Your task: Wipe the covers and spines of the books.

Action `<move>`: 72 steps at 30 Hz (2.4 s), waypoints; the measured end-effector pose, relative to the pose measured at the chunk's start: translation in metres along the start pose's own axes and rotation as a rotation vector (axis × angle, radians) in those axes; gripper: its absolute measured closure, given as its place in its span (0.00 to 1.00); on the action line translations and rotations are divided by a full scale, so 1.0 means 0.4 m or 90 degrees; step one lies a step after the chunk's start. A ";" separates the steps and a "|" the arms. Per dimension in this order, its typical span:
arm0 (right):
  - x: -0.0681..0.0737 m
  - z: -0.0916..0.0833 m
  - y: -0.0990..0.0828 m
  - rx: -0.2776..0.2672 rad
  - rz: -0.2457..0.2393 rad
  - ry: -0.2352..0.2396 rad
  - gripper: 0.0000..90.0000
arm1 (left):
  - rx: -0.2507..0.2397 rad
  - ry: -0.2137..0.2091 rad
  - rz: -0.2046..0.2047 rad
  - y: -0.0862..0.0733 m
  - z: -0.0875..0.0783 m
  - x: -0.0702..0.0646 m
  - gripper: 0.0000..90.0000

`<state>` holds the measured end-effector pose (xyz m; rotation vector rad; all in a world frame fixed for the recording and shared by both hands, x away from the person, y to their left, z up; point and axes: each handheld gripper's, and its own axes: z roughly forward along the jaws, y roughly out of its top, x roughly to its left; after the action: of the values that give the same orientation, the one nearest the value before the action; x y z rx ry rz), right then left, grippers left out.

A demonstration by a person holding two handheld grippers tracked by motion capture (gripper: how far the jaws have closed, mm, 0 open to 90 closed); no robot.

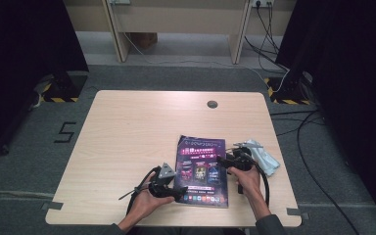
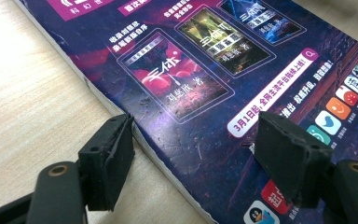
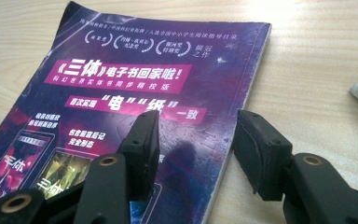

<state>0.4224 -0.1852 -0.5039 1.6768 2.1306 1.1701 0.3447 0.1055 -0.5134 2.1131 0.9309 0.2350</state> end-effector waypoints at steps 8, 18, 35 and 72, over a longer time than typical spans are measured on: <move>0.017 -0.023 0.015 -0.037 0.011 0.027 0.60 | 0.000 0.006 -0.006 -0.001 -0.003 0.001 0.33; 0.051 -0.060 0.042 -0.070 0.006 0.114 0.70 | -0.005 0.013 -0.010 -0.008 -0.008 0.003 0.34; 0.091 -0.044 0.055 0.003 -0.080 0.116 0.77 | -0.016 0.021 -0.008 -0.014 -0.010 -0.001 0.34; 0.209 -0.075 0.253 0.060 -0.385 -0.031 0.92 | -0.006 0.063 -0.059 -0.103 -0.172 0.109 0.31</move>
<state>0.4509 -0.1199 -0.3896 0.9474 2.4322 0.8424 0.3226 0.1937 -0.5041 2.0599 1.0800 0.2976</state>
